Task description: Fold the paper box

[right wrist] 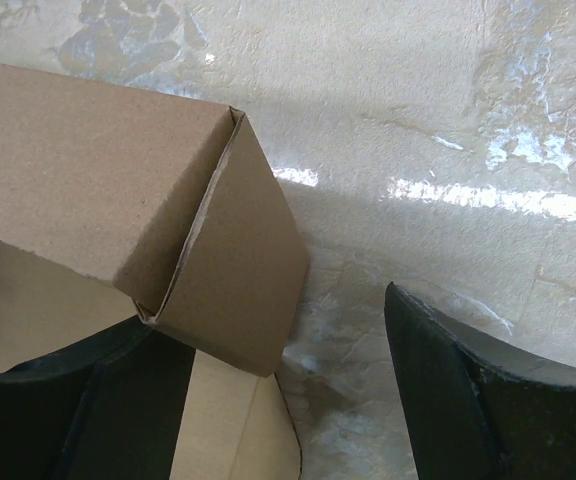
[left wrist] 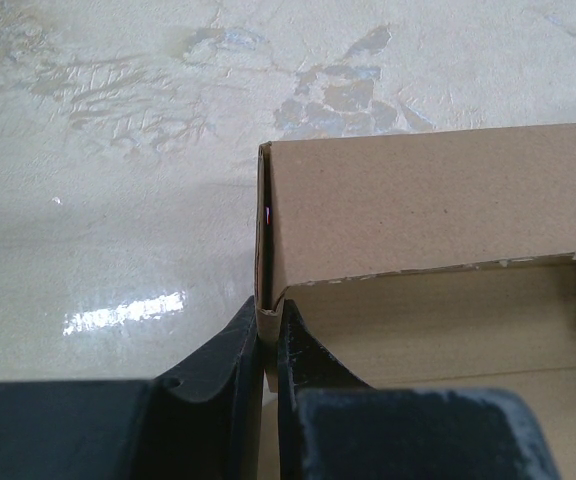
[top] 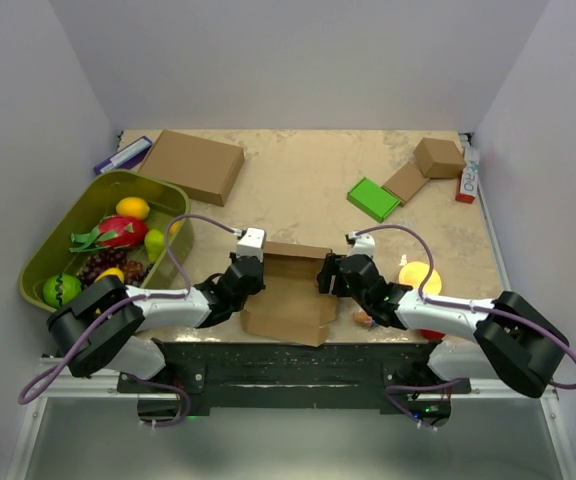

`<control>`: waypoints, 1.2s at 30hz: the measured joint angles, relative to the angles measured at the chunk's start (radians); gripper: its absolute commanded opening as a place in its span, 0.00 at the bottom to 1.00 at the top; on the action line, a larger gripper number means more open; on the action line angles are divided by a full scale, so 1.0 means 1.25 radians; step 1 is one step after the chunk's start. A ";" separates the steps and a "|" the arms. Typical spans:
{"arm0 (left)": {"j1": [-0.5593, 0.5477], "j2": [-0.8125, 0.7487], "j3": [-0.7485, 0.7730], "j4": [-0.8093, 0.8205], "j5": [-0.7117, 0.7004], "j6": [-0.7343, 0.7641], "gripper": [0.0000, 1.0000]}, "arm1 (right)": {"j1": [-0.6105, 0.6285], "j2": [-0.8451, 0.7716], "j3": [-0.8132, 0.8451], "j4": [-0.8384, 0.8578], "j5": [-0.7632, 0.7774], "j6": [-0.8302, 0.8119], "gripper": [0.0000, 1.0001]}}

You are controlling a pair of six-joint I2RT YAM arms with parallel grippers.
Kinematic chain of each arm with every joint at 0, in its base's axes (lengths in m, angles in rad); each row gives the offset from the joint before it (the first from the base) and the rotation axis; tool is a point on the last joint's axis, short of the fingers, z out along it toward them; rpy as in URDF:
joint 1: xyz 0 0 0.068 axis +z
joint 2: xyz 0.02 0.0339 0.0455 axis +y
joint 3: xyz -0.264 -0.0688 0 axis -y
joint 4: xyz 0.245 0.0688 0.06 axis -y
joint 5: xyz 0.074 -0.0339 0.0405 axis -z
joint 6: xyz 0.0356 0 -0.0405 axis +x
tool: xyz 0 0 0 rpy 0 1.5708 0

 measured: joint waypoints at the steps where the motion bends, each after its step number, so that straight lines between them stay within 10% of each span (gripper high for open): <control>1: 0.000 0.000 0.000 0.000 0.000 0.000 0.00 | 0.000 0.000 0.000 0.000 -0.001 -0.001 0.66; 23: 0.000 -0.002 -0.005 0.025 0.024 0.001 0.00 | 0.038 0.106 0.084 -0.096 0.139 0.139 0.06; 32: -0.002 -0.011 -0.014 0.037 0.040 0.006 0.01 | 0.042 0.111 0.095 -0.124 0.165 0.170 0.09; 36: -0.001 -0.018 -0.015 0.035 0.056 0.005 0.44 | 0.042 0.116 0.098 -0.124 0.178 0.171 0.10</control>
